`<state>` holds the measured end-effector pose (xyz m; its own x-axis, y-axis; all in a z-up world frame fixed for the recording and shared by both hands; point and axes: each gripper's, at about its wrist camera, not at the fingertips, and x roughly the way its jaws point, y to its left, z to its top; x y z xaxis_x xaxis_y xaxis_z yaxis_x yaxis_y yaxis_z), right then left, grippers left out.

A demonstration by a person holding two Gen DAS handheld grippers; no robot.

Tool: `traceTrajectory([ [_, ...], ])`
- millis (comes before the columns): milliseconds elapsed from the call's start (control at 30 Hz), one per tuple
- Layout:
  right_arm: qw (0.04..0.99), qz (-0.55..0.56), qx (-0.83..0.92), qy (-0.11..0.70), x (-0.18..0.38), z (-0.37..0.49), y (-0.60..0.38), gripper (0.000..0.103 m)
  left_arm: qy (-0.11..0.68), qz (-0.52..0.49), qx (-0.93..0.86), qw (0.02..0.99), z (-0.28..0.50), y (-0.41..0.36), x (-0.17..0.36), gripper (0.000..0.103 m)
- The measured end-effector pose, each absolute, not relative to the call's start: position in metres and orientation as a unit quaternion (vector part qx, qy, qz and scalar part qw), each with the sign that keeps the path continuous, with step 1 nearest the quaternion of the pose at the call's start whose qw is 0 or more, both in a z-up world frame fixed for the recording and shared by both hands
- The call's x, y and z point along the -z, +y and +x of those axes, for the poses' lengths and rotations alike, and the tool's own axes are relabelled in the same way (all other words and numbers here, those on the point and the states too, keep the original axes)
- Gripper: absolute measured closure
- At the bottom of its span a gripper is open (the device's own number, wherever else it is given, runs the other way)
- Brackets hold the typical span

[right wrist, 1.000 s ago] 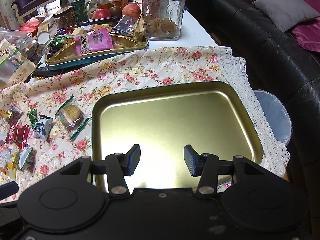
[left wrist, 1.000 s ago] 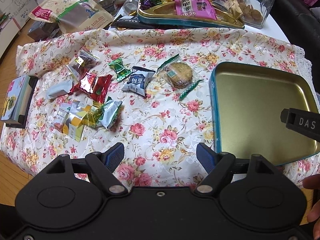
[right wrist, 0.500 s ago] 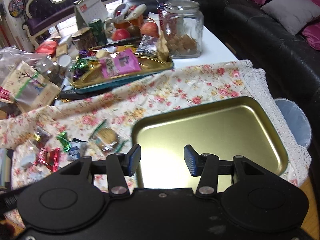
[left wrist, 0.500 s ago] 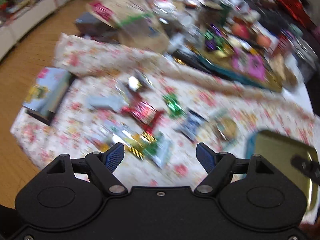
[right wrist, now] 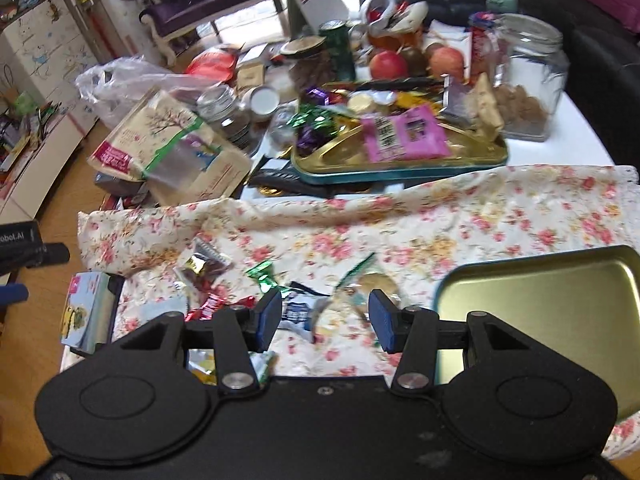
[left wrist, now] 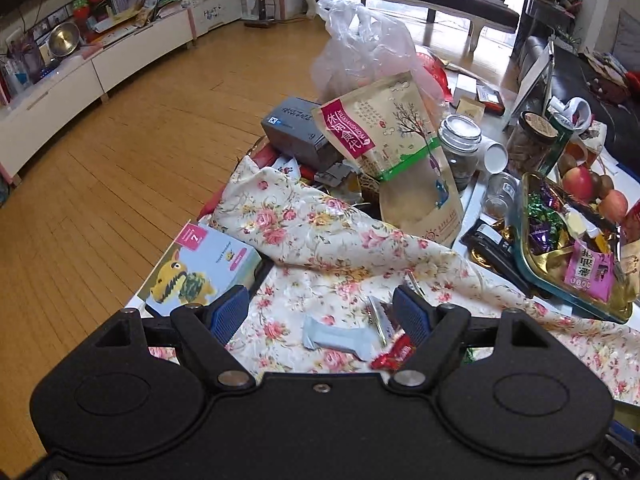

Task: Organize snacks
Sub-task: 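Move both tools down over the candies on the floral cloth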

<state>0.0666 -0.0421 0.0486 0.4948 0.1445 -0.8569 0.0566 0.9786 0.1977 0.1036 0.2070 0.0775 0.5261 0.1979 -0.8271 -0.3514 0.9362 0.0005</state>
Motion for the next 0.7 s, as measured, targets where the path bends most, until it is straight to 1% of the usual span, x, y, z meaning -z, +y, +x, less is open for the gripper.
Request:
traceTrajectory([
  [233, 0.823, 0.122, -0.025, 0.554, -0.005, 0.109, -0.021, 0.053, 0.499, -0.105, -0.138, 0.849, 0.114, 0.212, -0.054, 0.025],
  [367, 0.802, 0.143, -0.005, 0.581, 0.026, 0.118, -0.022, 0.053, 0.512, -0.085, -0.123, 0.846, 0.115, 0.207, -0.04, 0.025],
  [467, 0.794, 0.145, 0.009, 0.59, 0.043, 0.125, -0.018, 0.053, 0.524, -0.067, -0.122, 0.841, 0.113, 0.204, -0.03, 0.025],
  [700, 0.777, 0.156, 0.029, 0.61, 0.069, 0.138, -0.006, 0.053, 0.539, -0.068, -0.089, 0.834, 0.108, 0.197, -0.023, 0.025],
])
